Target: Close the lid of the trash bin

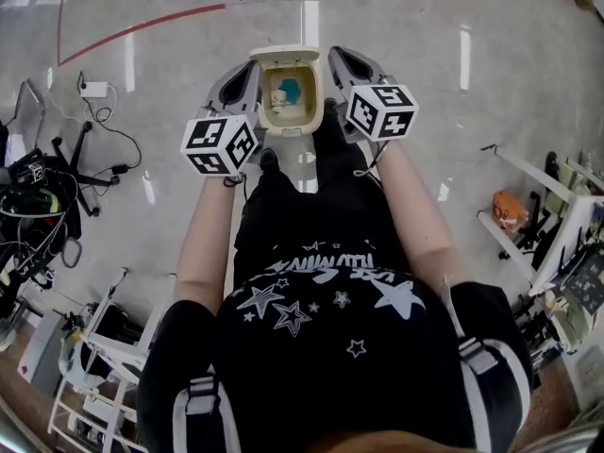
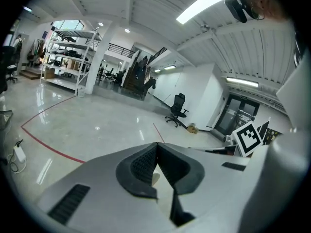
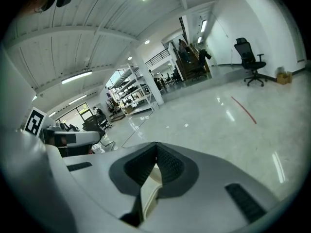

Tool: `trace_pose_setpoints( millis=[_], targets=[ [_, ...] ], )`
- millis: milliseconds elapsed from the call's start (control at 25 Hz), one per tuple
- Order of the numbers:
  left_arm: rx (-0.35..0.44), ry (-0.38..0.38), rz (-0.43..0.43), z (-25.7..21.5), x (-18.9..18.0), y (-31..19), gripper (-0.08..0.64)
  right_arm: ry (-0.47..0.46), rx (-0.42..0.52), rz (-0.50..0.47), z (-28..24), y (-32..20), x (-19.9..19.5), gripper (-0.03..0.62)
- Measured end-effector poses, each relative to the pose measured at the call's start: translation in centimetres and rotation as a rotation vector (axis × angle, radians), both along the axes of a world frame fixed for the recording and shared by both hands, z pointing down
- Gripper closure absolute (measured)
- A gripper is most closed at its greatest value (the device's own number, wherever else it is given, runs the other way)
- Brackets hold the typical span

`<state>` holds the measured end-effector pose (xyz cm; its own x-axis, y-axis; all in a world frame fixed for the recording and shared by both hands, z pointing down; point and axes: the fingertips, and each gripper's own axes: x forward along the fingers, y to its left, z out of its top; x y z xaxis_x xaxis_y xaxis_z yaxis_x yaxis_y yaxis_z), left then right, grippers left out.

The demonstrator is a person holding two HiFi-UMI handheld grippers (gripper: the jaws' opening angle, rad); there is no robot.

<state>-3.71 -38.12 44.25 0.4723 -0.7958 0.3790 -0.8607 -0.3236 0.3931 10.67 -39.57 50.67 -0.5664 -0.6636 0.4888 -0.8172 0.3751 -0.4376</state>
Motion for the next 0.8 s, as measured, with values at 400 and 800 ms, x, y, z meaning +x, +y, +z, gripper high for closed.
trace_pose_setpoints(
  millis=[400,800],
  targets=[
    [-0.040,-0.020,-0.033,5.4,0.4,-2.6,0.549,0.013,-0.054,-0.070,6.1,-2.1,-1.6,0.588],
    [-0.083,-0.052,-0.027,10.5,-0.2,-4.4,0.549,0.015,-0.096,-0.088,11.1,-4.4,-2.8,0.587]
  ],
)
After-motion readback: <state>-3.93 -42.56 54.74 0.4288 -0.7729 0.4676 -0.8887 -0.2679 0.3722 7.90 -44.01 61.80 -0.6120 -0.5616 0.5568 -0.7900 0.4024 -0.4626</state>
